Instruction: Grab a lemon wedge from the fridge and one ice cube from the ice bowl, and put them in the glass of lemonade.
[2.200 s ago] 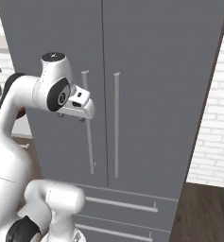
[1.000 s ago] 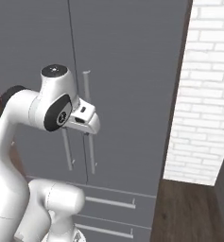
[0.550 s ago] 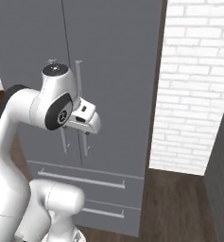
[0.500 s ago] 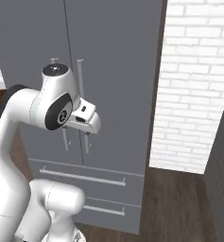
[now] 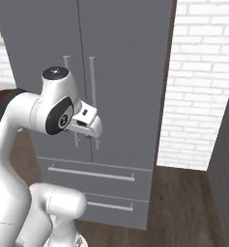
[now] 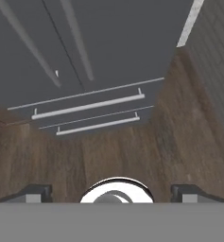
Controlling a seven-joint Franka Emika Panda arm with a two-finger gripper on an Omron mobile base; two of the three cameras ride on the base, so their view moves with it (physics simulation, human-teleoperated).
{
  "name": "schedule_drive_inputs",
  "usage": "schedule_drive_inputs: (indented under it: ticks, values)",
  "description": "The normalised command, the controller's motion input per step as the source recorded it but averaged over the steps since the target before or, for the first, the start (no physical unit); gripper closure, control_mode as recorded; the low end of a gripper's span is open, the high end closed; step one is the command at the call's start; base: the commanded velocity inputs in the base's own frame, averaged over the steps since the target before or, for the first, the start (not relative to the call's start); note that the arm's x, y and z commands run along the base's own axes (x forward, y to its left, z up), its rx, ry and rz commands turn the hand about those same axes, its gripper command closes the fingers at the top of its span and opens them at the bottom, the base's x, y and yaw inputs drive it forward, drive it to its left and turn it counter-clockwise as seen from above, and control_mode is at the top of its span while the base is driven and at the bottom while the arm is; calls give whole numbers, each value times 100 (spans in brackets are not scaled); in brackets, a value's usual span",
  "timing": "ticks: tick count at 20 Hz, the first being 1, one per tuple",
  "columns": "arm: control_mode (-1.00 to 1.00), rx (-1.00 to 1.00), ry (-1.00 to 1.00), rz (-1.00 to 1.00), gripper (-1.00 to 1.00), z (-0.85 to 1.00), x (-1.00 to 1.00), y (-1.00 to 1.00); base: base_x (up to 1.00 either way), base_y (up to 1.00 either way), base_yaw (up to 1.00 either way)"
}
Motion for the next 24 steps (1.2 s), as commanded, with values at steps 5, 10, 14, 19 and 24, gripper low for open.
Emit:
schedule_drive_inputs:
  ticks: [5,10,14,19,24]
  values:
    - [100,0,0,0,-100,0,0,0,0,67,-9]
    - [100,0,0,0,-100,0,0,0,0,-17,9]
    - [100,0,0,0,-100,0,0,0,0,-23,17]
    - [100,0,0,0,-100,0,0,0,-16,-16,10]
    - [100,0,0,0,-100,0,0,0,-42,-8,0]
